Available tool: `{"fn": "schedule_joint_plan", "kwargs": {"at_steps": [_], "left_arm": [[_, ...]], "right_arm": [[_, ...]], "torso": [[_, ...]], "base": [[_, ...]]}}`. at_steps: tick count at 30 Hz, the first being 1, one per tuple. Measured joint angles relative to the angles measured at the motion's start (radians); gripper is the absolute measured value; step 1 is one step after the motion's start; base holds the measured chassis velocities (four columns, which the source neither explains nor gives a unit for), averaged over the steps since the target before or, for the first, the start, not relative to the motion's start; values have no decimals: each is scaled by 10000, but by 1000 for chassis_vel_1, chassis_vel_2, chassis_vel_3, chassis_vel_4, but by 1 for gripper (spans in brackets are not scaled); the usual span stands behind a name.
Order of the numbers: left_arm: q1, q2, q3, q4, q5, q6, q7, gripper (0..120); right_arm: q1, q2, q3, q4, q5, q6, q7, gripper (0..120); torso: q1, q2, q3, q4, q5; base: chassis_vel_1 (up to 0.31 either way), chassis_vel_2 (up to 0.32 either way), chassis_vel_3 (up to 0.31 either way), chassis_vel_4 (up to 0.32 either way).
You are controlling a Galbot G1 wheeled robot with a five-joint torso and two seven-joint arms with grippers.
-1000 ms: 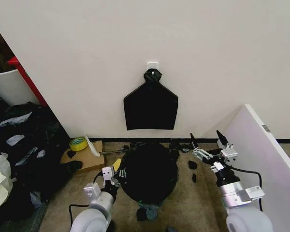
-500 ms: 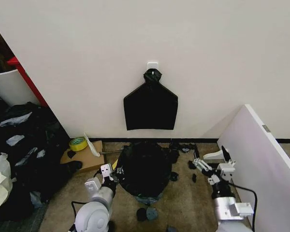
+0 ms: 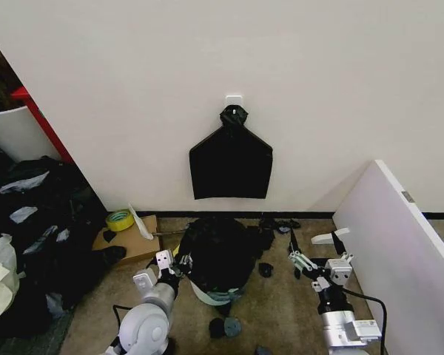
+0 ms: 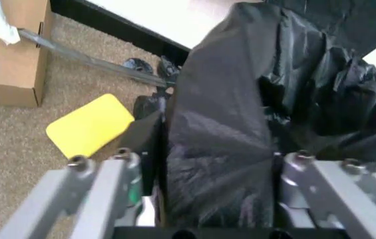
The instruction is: Place the garbage bag over the trash bin.
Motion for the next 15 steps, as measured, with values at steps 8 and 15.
{"fn": "schedule_joint_plan", "kwargs": {"at_steps": [8,15], "left_arm": [[437,190,-360,-477,98,235,199,81],[659,266,-559,-824,330,261,416,100]], "right_arm": [[-44,14,50,133,159,-5,-127,100],[-159,28,51,198,285,46,-208,100]], "torso": [[0,0,0,1,0],[0,0,0,1,0]], "base": [[0,0,0,0],[0,0,0,0]]}}
